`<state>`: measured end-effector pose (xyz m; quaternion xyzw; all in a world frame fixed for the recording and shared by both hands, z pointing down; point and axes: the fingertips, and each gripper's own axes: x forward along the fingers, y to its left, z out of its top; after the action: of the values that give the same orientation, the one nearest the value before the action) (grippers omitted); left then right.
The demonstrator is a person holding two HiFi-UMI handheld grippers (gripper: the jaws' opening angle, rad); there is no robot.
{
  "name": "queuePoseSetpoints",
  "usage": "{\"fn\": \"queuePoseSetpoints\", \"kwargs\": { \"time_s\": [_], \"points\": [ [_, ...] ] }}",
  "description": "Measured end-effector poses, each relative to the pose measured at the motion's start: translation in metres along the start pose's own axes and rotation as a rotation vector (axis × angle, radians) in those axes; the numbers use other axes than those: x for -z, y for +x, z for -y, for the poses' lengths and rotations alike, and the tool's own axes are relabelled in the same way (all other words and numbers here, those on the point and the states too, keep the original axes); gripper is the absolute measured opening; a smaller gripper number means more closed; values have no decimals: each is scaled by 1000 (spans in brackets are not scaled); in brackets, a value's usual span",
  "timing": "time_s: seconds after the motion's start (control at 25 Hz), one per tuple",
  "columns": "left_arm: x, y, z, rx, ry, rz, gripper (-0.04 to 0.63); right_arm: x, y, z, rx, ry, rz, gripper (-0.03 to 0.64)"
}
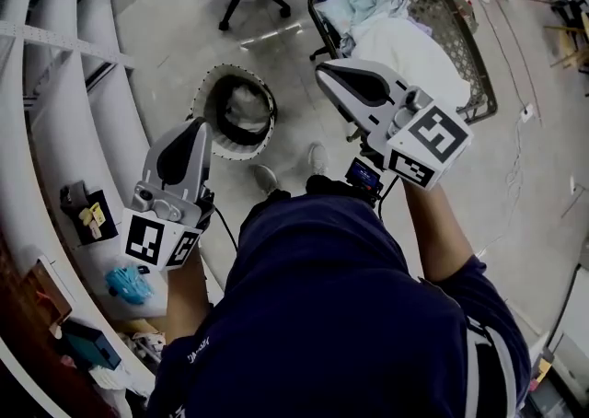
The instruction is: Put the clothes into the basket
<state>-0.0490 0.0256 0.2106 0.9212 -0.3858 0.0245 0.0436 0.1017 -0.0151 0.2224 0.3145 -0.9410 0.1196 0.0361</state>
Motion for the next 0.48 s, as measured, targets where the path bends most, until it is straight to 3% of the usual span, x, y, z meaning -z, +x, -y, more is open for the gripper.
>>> {"fn": "queuePoseSetpoints", "kwargs": {
  "time_s": [0.48],
  "points": [
    [1, -20, -23, -41, -19, 20, 2, -5, 40, -41, -103, -25, -25, 6]
  ]
}}
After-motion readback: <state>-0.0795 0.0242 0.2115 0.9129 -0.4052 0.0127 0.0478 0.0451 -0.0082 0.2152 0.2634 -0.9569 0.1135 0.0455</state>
